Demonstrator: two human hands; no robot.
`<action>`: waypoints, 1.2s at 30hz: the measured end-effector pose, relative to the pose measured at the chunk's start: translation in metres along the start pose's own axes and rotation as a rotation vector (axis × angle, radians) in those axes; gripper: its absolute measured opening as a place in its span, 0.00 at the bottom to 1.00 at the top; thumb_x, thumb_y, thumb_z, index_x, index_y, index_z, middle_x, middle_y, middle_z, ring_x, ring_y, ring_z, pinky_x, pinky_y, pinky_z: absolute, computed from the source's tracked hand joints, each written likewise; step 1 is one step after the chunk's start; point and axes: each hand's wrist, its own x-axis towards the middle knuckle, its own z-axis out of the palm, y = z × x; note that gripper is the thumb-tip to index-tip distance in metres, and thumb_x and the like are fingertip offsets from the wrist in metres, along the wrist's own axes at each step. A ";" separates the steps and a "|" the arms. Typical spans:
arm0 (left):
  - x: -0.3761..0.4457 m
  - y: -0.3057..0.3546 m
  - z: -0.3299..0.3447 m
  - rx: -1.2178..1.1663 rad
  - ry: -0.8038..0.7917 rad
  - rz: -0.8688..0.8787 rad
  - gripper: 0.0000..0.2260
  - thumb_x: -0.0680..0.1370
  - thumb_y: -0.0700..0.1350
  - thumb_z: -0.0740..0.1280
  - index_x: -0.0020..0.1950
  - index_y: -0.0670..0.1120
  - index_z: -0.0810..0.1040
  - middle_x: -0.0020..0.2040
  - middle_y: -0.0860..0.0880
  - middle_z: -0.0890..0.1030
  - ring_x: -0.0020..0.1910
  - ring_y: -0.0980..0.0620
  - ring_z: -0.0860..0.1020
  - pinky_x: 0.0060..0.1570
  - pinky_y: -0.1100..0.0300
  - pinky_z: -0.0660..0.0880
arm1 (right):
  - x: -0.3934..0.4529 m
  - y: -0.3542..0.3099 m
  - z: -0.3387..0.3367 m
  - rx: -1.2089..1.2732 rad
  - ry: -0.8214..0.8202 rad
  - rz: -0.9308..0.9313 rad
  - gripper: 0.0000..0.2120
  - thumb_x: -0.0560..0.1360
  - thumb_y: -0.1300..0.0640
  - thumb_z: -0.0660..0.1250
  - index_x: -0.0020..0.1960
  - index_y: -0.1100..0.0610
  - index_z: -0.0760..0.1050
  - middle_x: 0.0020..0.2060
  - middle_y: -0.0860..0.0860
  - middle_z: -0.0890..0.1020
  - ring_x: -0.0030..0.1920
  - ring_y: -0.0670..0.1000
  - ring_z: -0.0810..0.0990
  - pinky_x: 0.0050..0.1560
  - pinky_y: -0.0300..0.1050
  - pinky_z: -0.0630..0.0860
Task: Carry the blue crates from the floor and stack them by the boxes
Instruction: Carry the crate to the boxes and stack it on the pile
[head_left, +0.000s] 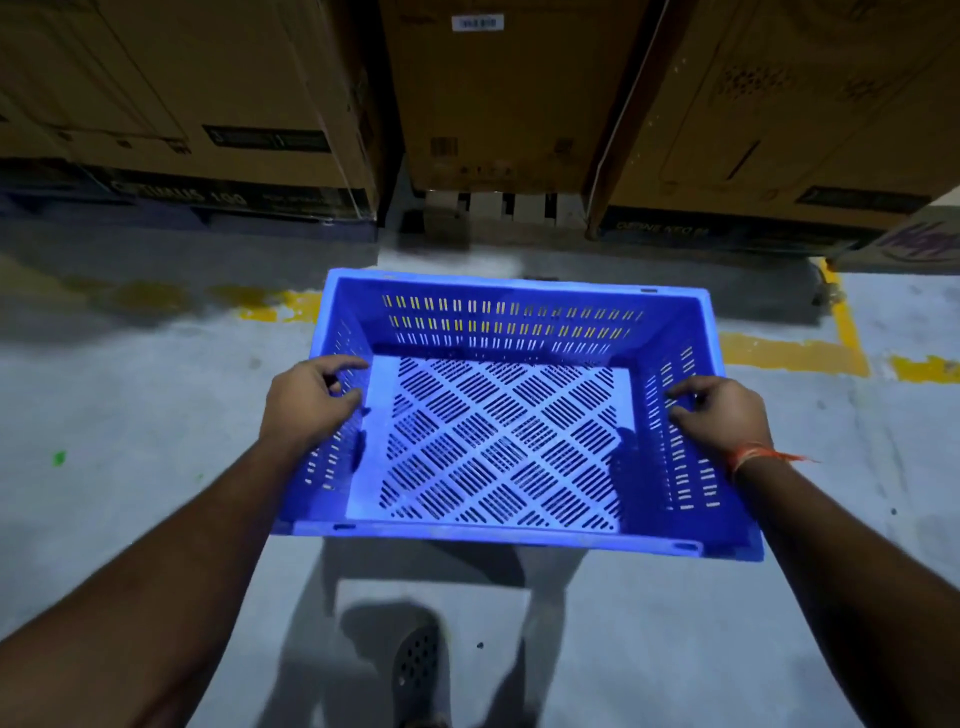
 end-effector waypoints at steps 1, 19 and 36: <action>0.001 -0.001 0.001 0.000 0.001 0.002 0.16 0.71 0.45 0.74 0.53 0.62 0.82 0.35 0.50 0.80 0.35 0.50 0.79 0.44 0.57 0.75 | 0.000 0.001 0.001 -0.001 0.002 -0.006 0.09 0.69 0.56 0.74 0.49 0.50 0.84 0.35 0.51 0.79 0.38 0.53 0.78 0.44 0.40 0.69; 0.024 -0.010 0.007 0.314 0.012 0.094 0.18 0.67 0.53 0.80 0.55 0.54 0.84 0.46 0.46 0.86 0.48 0.47 0.83 0.50 0.57 0.76 | 0.007 0.011 0.008 -0.167 0.123 -0.137 0.07 0.67 0.55 0.76 0.45 0.51 0.85 0.34 0.51 0.81 0.36 0.51 0.77 0.42 0.39 0.68; 0.003 0.002 0.007 0.553 0.037 0.060 0.14 0.66 0.49 0.77 0.51 0.54 0.85 0.46 0.49 0.86 0.43 0.48 0.82 0.45 0.59 0.77 | -0.013 -0.002 0.004 -0.399 0.081 -0.043 0.08 0.69 0.53 0.70 0.43 0.55 0.86 0.37 0.51 0.86 0.39 0.50 0.84 0.45 0.42 0.81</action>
